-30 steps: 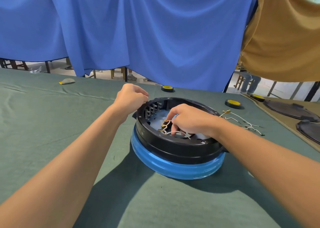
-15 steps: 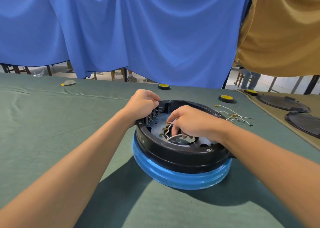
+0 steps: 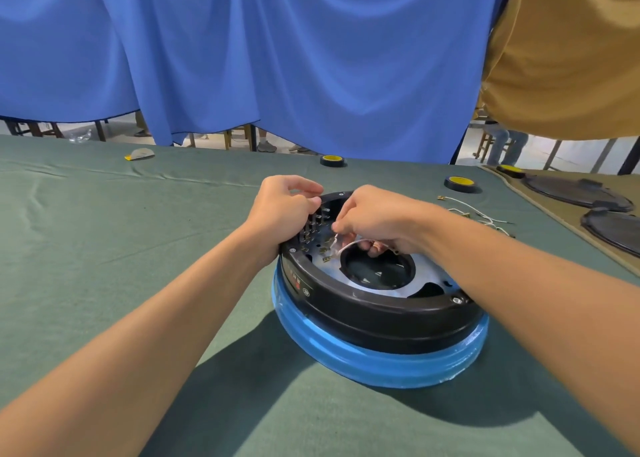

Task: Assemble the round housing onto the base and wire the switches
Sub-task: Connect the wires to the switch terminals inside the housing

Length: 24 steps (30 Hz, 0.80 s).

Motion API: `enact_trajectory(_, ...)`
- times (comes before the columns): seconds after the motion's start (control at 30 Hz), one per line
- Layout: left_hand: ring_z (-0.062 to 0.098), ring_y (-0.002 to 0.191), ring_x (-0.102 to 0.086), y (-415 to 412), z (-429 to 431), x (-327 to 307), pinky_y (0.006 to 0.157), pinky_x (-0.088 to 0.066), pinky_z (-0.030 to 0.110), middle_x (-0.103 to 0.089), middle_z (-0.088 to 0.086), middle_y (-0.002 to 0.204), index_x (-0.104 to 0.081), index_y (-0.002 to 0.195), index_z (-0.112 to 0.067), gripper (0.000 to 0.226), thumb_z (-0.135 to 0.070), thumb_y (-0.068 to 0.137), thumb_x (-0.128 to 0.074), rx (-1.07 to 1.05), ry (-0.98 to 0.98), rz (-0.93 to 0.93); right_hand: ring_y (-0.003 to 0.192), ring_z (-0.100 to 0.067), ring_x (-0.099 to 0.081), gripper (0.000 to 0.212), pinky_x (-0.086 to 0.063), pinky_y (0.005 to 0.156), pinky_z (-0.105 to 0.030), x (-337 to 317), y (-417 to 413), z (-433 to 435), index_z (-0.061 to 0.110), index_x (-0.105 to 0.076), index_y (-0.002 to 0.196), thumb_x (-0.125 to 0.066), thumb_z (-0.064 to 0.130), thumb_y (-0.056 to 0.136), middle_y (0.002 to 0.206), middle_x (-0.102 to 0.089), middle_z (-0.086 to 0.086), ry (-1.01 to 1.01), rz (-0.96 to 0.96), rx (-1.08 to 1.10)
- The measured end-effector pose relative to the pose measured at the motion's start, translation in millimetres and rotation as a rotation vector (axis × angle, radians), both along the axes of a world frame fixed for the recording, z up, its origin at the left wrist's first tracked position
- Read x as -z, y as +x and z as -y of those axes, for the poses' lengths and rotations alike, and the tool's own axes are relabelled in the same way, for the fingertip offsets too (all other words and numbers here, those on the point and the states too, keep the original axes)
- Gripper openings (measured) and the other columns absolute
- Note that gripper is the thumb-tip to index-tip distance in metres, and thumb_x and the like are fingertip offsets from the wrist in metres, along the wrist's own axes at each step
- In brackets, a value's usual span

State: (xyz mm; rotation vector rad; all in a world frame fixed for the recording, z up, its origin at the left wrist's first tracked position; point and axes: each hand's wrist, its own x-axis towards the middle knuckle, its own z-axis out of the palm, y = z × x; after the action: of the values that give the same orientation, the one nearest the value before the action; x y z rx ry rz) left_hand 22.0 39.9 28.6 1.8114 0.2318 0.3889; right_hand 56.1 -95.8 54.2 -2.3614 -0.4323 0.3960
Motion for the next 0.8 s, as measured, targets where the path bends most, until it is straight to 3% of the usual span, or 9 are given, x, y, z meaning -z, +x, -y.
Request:
enact_trajectory(0.17,0.020,0.103,-0.066,-1.9,0.2,0.9,0.092,-0.055,0.040,-0.071,-0.001,0.104,-0.072,0.101,-0.018,0.017,-0.008,0.093,-0.063,-0.018,0.000,0.019,0.043,-0.011,-0.056,0.013,-0.046,0.042,-0.021,2.7,1.4,4.3,-0.002,-0.061,0.100,-0.051,0.005,0.096,0.076,-0.060,-0.014,0.168,-0.078,0.089)
enact_trajectory(0.4,0.019,0.096,-0.069,-1.6,1.4,1.0,0.092,-0.056,0.041,-0.073,-0.003,0.099,-0.073,0.099,-0.018,0.016,-0.008,0.092,-0.064,-0.038,-0.006,0.034,0.053,-0.013,-0.059,0.013,-0.054,0.048,-0.021,3.1,0.5,0.5,-0.003,-0.063,0.094,-0.050,-0.002,0.094,0.073,-0.061,-0.012,0.324,-0.145,0.150)
enact_trajectory(0.8,0.021,0.094,-0.069,-2.8,1.7,0.7,0.089,-0.058,0.043,-0.073,-0.001,0.096,-0.073,0.094,-0.019,0.014,-0.008,0.091,-0.065,-0.046,0.002,0.032,0.056,-0.015,-0.058,0.016,-0.053,0.046,-0.021,6.2,-2.9,-2.8,-0.001,-0.061,0.092,-0.046,-0.003,0.097,0.075,-0.061,-0.014,0.309,-0.158,0.151)
